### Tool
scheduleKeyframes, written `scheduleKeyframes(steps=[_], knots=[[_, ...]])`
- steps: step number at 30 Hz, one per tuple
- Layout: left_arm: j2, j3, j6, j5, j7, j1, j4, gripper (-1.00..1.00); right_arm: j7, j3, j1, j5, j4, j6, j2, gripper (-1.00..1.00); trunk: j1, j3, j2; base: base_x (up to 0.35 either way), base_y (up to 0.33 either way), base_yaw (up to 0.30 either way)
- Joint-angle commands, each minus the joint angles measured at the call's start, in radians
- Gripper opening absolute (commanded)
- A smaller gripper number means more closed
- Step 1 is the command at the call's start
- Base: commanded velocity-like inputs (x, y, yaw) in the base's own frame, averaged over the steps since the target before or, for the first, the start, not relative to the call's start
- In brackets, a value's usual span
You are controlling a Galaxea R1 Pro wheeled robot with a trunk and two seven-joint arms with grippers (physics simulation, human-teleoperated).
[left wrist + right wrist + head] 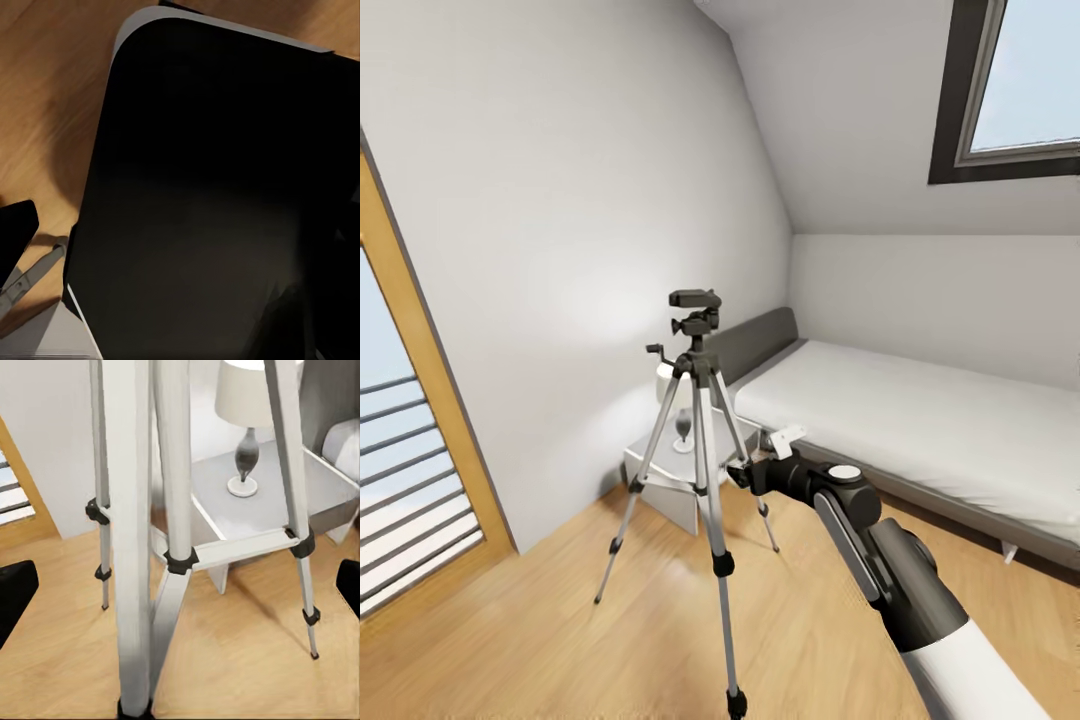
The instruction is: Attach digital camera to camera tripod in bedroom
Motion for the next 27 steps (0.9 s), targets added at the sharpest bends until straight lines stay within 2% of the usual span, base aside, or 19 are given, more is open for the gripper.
scheduleKeyframes(steps=[1, 5, 9, 14, 20, 21, 22, 23, 25, 26, 27], knots=[[0.000, 0.001, -0.002, 0.004, 0.000, 0.000, -0.002, 1.00, 0.001, 0.002, -0.001, -0.008, 0.003, 0.005, -0.031, 1.00, -0.001, -0.001, -0.001, -0.303, 0.000, 0.000], [0.000, 0.001, -0.002, 0.004, 0.000, 0.000, -0.002, 1.00, 0.002, 0.001, -0.001, -0.011, 0.021, 0.000, -0.084, 1.00, -0.001, -0.001, -0.001, -0.312, 0.000, 0.000], [0.000, 0.001, -0.001, 0.004, 0.000, 0.000, -0.002, 1.00, -0.001, 0.000, 0.000, -0.010, 0.062, -0.004, -0.124, 1.00, -0.001, -0.001, -0.001, -0.319, 0.000, 0.000], [0.000, 0.001, -0.001, 0.004, 0.000, 0.000, -0.002, 1.00, 0.003, 0.000, 0.009, -0.011, 0.188, -0.009, -0.172, 1.00, -0.001, -0.001, -0.001, -0.322, 0.000, 0.000], [0.000, 0.001, -0.001, 0.004, 0.000, 0.000, -0.002, 1.00, 0.008, 0.000, 0.018, -0.007, 0.438, -0.025, -0.208, 1.00, -0.001, -0.001, -0.001, -0.320, 0.000, 0.000], [0.000, 0.001, -0.001, 0.004, 0.000, 0.000, -0.002, 1.00, 0.008, 0.000, 0.019, -0.005, 0.530, -0.043, -0.213, 1.00, -0.001, -0.001, -0.001, -0.261, 0.000, 0.000], [0.000, 0.001, -0.001, 0.004, 0.000, 0.000, -0.001, 1.00, 0.009, 0.000, 0.019, -0.004, 0.575, -0.056, -0.215, 1.00, -0.001, -0.001, -0.001, -0.218, 0.000, 0.000], [0.000, 0.001, -0.001, 0.004, 0.000, 0.000, -0.001, 1.00, 0.009, 0.001, 0.020, -0.002, 0.750, -0.135, -0.219, 1.00, -0.001, -0.001, -0.001, -0.089, 0.000, 0.000], [0.000, 0.001, -0.001, 0.005, 0.000, 0.000, -0.001, 1.00, 0.009, 0.002, 0.020, -0.001, 0.835, -0.192, -0.218, 1.00, -0.001, -0.001, -0.001, -0.064, 0.000, 0.000], [0.000, 0.001, 0.000, 0.005, 0.000, 0.000, -0.002, 1.00, 0.008, 0.004, 0.020, -0.001, 0.917, -0.257, -0.217, 1.00, -0.001, -0.001, -0.001, -0.037, 0.000, 0.000], [0.000, 0.001, 0.000, 0.005, 0.000, 0.000, -0.002, 1.00, 0.008, 0.004, 0.020, -0.001, 0.917, -0.257, -0.217, 1.00, -0.001, -0.001, -0.001, -0.037, 0.000, 0.000]])
